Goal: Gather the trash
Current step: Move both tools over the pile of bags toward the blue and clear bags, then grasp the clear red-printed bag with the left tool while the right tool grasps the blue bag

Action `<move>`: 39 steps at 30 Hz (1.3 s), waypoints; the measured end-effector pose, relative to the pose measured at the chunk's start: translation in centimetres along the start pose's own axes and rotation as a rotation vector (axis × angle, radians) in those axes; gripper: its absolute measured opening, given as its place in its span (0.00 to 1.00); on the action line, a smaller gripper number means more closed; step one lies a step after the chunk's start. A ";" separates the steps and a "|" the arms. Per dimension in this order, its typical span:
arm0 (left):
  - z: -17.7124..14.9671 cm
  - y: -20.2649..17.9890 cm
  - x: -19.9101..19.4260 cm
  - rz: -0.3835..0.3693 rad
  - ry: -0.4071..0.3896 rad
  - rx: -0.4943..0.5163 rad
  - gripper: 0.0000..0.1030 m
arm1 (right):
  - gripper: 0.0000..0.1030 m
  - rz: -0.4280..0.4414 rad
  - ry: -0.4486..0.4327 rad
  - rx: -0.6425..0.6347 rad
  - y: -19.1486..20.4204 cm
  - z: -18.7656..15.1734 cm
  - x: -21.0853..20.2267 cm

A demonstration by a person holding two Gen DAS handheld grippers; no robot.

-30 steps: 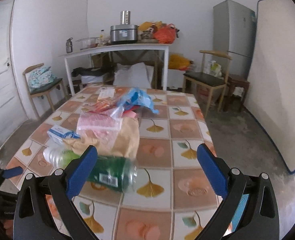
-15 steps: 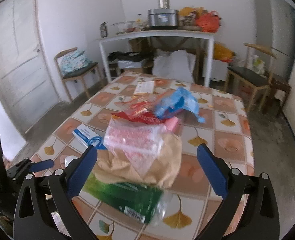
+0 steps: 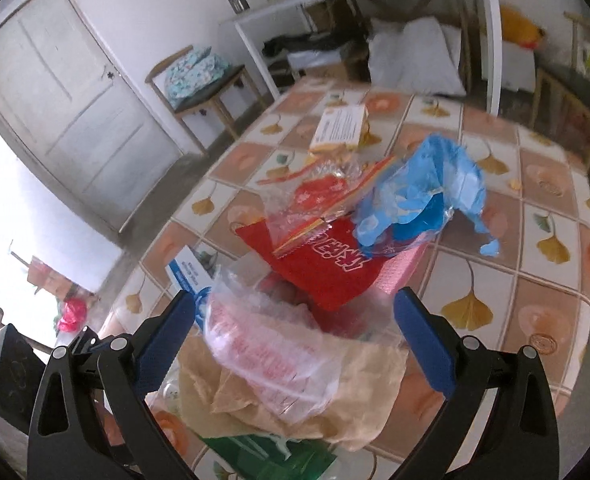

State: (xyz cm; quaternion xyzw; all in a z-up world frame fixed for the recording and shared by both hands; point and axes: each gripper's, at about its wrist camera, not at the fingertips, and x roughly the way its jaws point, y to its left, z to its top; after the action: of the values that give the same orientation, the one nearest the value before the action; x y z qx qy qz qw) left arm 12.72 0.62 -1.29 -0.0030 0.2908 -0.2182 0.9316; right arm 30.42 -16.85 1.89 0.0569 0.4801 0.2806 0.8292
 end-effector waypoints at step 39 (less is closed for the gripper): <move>15.9 3.4 17.6 -0.075 0.434 0.175 0.78 | 0.78 -0.063 -0.210 0.427 -11.0 1.2 -3.0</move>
State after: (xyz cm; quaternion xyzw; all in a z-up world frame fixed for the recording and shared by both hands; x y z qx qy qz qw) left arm 35.69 -5.40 1.98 0.1137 0.4638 -0.2725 0.8353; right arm 34.77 -27.37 0.77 0.2449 0.4414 0.1391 0.8520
